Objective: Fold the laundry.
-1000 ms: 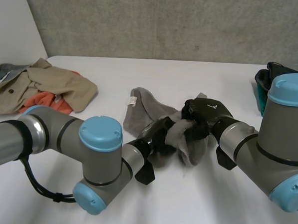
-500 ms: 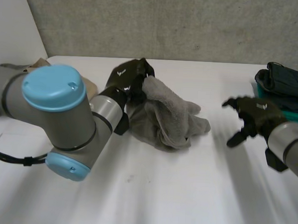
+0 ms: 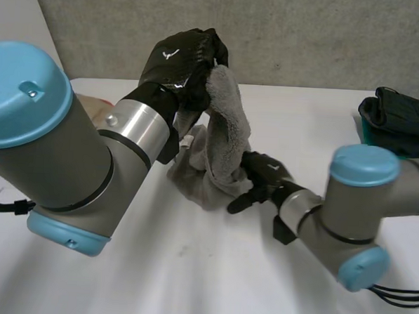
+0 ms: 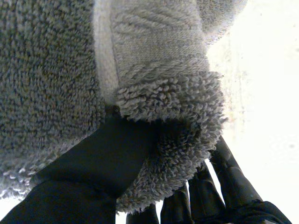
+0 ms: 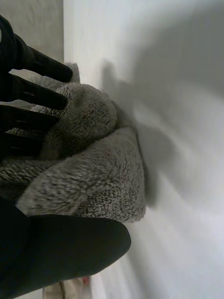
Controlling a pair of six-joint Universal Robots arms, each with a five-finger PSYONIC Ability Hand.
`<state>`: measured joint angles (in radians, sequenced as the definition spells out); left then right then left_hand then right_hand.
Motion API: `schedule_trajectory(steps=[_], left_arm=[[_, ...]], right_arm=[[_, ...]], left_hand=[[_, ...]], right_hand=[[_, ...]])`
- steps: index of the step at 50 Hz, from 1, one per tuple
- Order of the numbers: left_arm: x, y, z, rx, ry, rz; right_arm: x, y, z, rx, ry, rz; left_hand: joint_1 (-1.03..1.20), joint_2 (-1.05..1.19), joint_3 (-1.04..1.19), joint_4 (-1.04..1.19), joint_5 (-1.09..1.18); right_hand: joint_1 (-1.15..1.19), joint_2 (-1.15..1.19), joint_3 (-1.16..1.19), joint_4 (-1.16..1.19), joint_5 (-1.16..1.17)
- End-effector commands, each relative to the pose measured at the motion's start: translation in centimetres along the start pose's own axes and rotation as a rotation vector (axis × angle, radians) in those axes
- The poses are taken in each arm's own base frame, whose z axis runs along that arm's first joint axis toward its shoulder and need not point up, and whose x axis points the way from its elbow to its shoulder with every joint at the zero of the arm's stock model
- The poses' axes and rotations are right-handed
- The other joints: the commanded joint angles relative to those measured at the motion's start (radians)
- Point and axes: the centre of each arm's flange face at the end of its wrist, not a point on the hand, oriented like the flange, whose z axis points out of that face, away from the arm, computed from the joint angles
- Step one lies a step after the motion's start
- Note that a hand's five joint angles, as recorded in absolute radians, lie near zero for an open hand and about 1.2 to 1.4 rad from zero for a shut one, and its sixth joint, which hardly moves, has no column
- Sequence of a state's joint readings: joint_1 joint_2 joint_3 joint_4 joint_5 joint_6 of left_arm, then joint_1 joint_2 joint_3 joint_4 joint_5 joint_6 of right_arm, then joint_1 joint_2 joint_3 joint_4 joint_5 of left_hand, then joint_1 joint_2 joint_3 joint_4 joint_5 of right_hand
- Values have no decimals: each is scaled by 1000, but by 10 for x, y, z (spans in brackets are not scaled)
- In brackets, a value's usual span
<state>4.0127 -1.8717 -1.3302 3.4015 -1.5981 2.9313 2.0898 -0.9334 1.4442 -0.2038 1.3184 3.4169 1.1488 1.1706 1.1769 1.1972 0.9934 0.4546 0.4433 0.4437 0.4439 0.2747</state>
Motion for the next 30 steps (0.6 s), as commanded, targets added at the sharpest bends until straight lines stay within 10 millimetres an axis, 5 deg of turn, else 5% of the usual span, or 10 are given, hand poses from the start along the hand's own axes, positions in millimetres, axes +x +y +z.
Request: schedule_trajectory(steps=[1,4,8,9,12,16,23,30], left_arm=[[6,-16,-4,33,12,25],[5,-25,-7,44,8,37],[-5,-40,-9,54,-28,108],[-17,-49,-10,60,-63,164],[-39,-62,-11,51,-129,293],[-65,-55,-15,-54,-198,452],[-74,-15,-32,-322,-173,565],[-77,34,-40,-556,-78,524]], right_arm=[[-3,6,20,11,-14,81],[-2,-2,19,38,-4,94],[1,-49,5,145,21,-13],[10,-84,-10,222,63,-127],[24,-132,-46,276,170,-360],[23,-171,-81,301,282,-640],[11,-187,-96,284,311,-765],[11,-169,-101,142,292,-758]], left_hand=[[248,226,219,199,228],[248,226,219,199,228],[248,226,219,199,228],[248,226,219,199,228],[248,226,219,199,228],[248,226,219,199,228],[248,226,219,199,228],[248,226,219,199,228]], right_hand=[[938,950,949,949,944],[942,953,953,952,947],[942,953,953,952,947],[942,953,953,952,947],[942,953,953,952,947],[942,953,953,952,947],[942,953,953,952,947],[942,953,953,952,947]])
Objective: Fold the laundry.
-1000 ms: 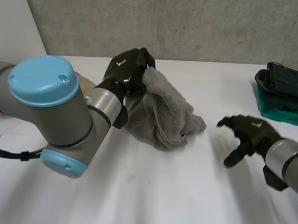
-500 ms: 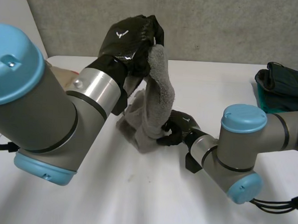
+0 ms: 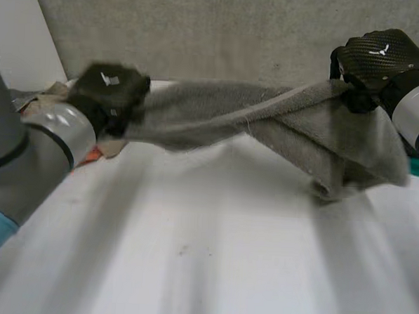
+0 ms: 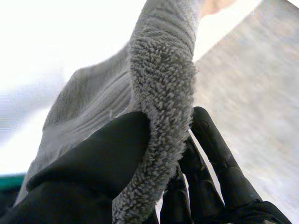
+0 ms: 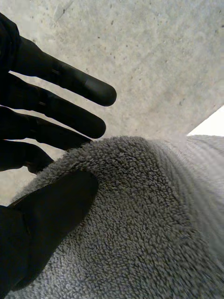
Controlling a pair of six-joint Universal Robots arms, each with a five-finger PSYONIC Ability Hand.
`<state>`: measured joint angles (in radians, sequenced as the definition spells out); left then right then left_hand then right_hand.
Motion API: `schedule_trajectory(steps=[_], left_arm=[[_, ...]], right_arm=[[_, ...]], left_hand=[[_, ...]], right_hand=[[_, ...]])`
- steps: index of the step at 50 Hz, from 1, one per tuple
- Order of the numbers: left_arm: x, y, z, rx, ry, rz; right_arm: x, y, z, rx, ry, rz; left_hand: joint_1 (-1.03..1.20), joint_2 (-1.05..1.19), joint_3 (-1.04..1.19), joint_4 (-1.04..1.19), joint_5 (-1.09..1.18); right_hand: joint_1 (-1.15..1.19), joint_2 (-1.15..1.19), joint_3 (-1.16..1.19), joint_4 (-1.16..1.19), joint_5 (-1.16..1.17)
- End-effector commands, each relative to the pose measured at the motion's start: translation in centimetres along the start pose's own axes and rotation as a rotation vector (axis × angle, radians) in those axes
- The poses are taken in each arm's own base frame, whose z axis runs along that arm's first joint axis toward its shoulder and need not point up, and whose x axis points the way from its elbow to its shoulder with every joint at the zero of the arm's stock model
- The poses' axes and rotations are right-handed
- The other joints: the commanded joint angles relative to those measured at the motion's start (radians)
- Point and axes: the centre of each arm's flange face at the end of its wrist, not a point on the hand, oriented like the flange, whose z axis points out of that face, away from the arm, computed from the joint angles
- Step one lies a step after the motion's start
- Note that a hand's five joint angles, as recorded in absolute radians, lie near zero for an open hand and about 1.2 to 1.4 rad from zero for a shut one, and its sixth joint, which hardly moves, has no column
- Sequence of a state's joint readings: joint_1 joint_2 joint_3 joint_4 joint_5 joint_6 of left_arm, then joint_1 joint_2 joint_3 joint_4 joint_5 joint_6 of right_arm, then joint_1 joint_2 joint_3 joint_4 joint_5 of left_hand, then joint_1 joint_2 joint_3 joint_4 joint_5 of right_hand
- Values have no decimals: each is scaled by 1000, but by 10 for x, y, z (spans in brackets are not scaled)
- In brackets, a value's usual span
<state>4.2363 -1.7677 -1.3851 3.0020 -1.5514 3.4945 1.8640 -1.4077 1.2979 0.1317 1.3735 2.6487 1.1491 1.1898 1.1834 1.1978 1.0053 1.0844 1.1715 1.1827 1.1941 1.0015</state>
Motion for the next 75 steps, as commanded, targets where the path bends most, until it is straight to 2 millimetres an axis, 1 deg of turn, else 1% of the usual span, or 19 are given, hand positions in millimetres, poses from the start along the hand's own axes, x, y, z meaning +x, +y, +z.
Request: schedule_trajectory(steps=[1,6,12,15,16,17,21,24,27,37,43,47,52,55,59,61,63,64,75], left_arm=[[21,39,8,-173,135,-4],[27,57,33,-214,152,36],[18,43,84,-80,98,184],[2,4,117,154,-22,288],[-3,-8,124,228,-64,313],[-14,-37,133,393,-163,349],[-30,-94,134,761,-355,368],[-35,-110,127,869,-403,371],[-34,-104,126,833,-386,369],[7,-12,129,479,-160,329],[42,64,111,218,-5,318],[60,97,97,112,72,310],[74,129,81,-7,140,307],[76,134,68,-56,161,299],[68,107,49,-23,146,254],[66,95,41,3,143,206],[64,88,36,17,138,152],[64,87,35,18,139,138],[65,83,34,22,144,81]], right_arm=[[-17,21,-4,-144,-92,-10],[-32,66,14,-300,-147,-113],[-18,64,54,-220,-30,-172],[1,45,89,-48,106,-202],[16,24,101,83,198,-213],[22,14,105,151,244,-216],[45,-31,113,458,432,-250],[52,-46,109,576,499,-263],[50,-43,108,568,484,-265],[13,21,108,311,293,-229],[-27,87,99,130,129,-204],[-51,134,88,-25,29,-183],[-71,163,63,-193,-81,-152],[-75,174,48,-275,-131,-113],[-48,167,34,-332,-85,-68],[-40,162,30,-348,-76,-37],[-34,159,26,-382,-95,33],[-32,158,25,-392,-104,56],[18,129,35,-407,-96,185]], left_hand=[[247,207,213,198,216],[247,207,213,198,216],[247,207,213,198,216],[247,207,213,198,216],[247,207,213,198,216],[247,207,213,198,216],[247,207,213,198,216],[247,207,213,198,216],[247,207,213,198,216],[247,207,213,198,216],[247,207,213,198,216],[247,207,213,198,216],[247,207,213,198,216],[247,207,213,198,216],[247,207,213,198,216],[247,207,213,198,216],[247,207,213,198,216],[247,207,213,198,216],[247,207,213,198,216]], right_hand=[[312,225,214,202,220],[312,225,214,202,220],[312,225,214,202,220],[312,225,214,202,220],[312,225,214,202,220],[312,225,214,202,220],[312,225,214,202,220],[312,225,214,202,220],[312,225,214,202,220],[312,225,214,202,220],[312,225,214,202,220],[312,225,214,202,220],[312,225,214,202,220],[312,225,214,202,220],[312,225,214,202,220],[18,-69,-80,-91,-73],[-695,-782,-793,-805,-787],[-839,-927,-938,-949,-931],[-782,-869,-881,-892,-874]])
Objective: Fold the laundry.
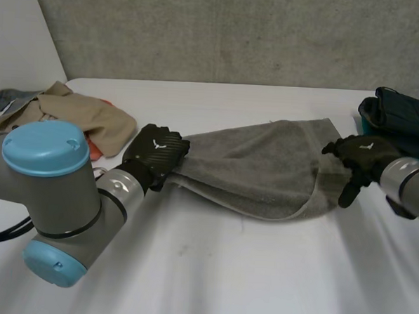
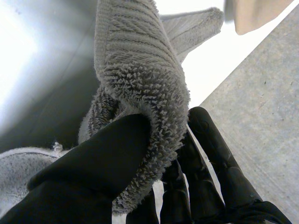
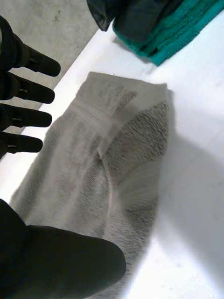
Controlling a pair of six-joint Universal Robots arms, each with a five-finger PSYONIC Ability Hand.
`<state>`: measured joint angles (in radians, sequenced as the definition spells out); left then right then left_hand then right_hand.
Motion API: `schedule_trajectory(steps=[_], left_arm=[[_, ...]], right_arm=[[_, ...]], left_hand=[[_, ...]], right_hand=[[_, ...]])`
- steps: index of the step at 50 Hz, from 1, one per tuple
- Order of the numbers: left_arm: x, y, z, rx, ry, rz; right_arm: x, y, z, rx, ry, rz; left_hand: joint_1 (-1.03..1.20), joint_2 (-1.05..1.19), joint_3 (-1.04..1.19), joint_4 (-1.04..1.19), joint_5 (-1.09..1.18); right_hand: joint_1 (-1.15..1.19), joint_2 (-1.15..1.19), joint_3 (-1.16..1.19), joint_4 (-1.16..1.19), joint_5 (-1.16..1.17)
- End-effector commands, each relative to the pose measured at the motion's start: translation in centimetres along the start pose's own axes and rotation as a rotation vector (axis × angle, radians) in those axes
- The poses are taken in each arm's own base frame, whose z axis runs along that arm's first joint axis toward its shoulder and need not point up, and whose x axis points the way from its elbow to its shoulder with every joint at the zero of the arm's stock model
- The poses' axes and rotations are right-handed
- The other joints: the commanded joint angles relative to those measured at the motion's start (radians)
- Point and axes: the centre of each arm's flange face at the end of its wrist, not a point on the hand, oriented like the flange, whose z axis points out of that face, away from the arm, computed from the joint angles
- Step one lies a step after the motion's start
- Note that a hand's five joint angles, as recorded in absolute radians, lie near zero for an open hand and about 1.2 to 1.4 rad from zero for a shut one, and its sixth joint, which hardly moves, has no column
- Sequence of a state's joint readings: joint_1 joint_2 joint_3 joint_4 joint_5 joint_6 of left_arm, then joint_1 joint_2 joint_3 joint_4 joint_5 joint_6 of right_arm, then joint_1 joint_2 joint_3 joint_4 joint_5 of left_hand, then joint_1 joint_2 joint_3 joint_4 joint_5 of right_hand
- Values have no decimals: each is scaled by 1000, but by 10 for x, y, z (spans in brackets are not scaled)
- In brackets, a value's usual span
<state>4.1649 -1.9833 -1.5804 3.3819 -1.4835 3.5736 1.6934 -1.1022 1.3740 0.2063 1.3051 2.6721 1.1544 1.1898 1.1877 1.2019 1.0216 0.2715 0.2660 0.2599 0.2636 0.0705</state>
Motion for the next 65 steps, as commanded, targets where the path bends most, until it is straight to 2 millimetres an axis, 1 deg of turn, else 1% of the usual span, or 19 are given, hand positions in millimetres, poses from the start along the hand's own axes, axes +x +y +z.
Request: schedule_trajectory(steps=[1,4,7,11,16,23,27,32,37,40,44,48,50,54,56,57,60,61,65], left_arm=[[1,1,2,-1,4,-8],[1,0,2,1,3,-8],[1,-1,3,5,1,-8],[-1,0,4,5,-2,-8],[0,0,3,3,1,-8],[1,1,4,-1,3,-10],[2,2,3,-3,5,-10],[1,1,3,-1,4,-10],[1,0,4,4,2,-10],[0,1,5,3,1,-10],[-1,1,5,2,-2,-10],[-2,2,5,-4,-3,-10],[-2,4,6,-10,-2,-12],[0,11,7,-30,2,-15],[1,14,8,-40,5,-17],[2,18,9,-51,10,-22],[1,26,9,-80,13,-36],[0,30,8,-101,16,-51],[-1,33,5,-144,37,-101]], right_arm=[[25,-27,-5,36,19,-2],[26,-28,-3,39,21,-85],[25,-26,-1,40,19,-180],[16,-23,5,59,-18,-342],[11,-9,29,68,-85,-442],[18,-3,59,65,-78,-449],[14,4,74,41,-110,-443],[8,19,84,-10,-163,-422],[2,25,90,-22,-178,-421],[2,25,91,-23,-176,-423],[3,20,89,-14,-169,-428],[7,6,78,14,-151,-424],[9,-10,63,41,-131,-429],[11,-15,43,50,-110,-368],[12,-16,36,60,-93,-333],[15,-20,26,76,-71,-291],[24,-18,16,79,-30,-212],[33,-10,12,65,5,-146],[46,11,8,33,67,-7]], left_hand=[[242,207,209,194,200],[242,207,209,194,200],[242,207,209,194,200],[242,207,209,194,200],[242,207,209,194,200],[242,207,209,194,200],[242,207,209,194,200],[242,207,209,194,200],[242,207,209,194,200],[242,207,209,194,200],[242,207,209,194,200],[242,207,209,194,200],[242,207,209,194,200],[242,207,209,194,200],[146,111,113,98,104],[15,-21,-19,-33,-27],[-300,-335,-333,-347,-342],[-475,-511,-509,-523,-517],[-609,-644,-642,-657,-651]], right_hand=[[92,97,103,100,118],[183,189,195,191,210],[183,189,195,191,210],[216,221,227,224,242],[233,239,245,241,260],[274,280,286,282,301],[280,286,292,288,307],[277,283,289,285,304],[277,283,289,285,304],[655,660,666,663,681],[1124,1129,1135,1132,1150],[1125,1130,1136,1133,1151],[1125,1130,1136,1133,1151],[1125,1130,1136,1133,1151],[1125,1130,1136,1133,1151],[1125,1130,1136,1133,1151],[1125,1130,1136,1133,1151],[1125,1130,1136,1133,1151],[1125,1130,1136,1133,1151]])
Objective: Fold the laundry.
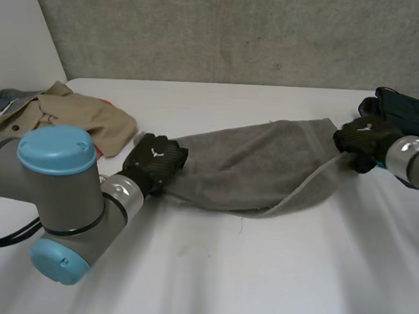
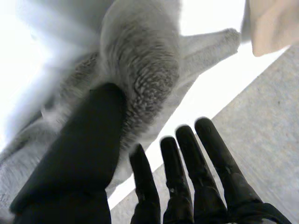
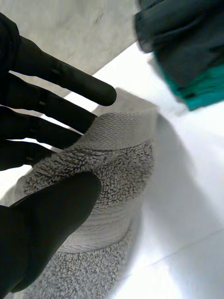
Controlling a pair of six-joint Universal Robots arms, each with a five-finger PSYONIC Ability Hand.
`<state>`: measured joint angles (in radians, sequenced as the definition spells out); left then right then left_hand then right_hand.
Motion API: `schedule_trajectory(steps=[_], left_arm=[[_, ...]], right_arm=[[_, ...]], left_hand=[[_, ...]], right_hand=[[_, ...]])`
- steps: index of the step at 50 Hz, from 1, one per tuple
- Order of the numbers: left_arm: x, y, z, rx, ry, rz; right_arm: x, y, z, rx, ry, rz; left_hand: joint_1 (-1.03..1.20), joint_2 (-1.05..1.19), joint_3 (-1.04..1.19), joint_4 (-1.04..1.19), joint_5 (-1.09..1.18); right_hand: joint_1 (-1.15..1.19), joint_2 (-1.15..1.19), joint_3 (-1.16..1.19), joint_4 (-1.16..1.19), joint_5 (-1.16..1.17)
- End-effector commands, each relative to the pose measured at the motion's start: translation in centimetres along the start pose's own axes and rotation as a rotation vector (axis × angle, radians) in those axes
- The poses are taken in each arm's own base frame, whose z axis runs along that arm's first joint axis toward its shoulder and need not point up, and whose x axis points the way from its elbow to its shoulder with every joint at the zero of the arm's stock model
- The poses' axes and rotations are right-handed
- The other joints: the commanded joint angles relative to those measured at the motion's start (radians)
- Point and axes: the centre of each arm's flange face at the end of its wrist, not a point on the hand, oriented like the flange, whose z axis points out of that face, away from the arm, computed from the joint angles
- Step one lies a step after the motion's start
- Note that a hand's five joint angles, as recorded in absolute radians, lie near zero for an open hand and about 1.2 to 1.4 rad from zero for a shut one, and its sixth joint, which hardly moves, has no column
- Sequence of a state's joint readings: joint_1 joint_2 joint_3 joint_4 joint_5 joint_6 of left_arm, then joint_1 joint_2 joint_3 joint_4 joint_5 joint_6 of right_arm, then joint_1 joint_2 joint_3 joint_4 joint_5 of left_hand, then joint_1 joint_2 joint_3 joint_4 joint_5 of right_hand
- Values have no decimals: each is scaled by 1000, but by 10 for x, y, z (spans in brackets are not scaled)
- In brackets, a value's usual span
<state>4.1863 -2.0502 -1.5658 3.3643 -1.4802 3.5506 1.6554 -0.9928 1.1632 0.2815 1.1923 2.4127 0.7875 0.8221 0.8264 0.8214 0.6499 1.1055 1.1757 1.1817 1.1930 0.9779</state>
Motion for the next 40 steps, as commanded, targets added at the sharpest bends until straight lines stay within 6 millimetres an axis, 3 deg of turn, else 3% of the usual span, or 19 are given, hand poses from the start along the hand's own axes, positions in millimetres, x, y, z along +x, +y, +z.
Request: schedule_trajectory(steps=[1,8,22,28,40], left_arm=[[-5,11,-4,-80,27,-80],[-30,22,-15,-169,22,-223],[-51,52,-31,-226,32,-307],[-62,58,-22,-150,30,-301],[-55,78,7,-104,70,-234]], right_arm=[[16,36,-19,-50,126,263],[12,61,-21,-82,146,398],[7,70,-19,-72,159,411],[5,72,-20,-79,154,413],[0,76,-21,-93,143,423]], left_hand=[[-245,-280,-284,-279,-282],[-228,-262,-266,-262,-265],[-204,-239,-243,-238,-241],[-186,-221,-225,-220,-223],[-13,-48,-52,-47,-50]], right_hand=[[291,221,215,203,244],[291,221,215,203,244],[291,221,215,203,244],[291,221,215,203,244],[291,221,215,203,244]])
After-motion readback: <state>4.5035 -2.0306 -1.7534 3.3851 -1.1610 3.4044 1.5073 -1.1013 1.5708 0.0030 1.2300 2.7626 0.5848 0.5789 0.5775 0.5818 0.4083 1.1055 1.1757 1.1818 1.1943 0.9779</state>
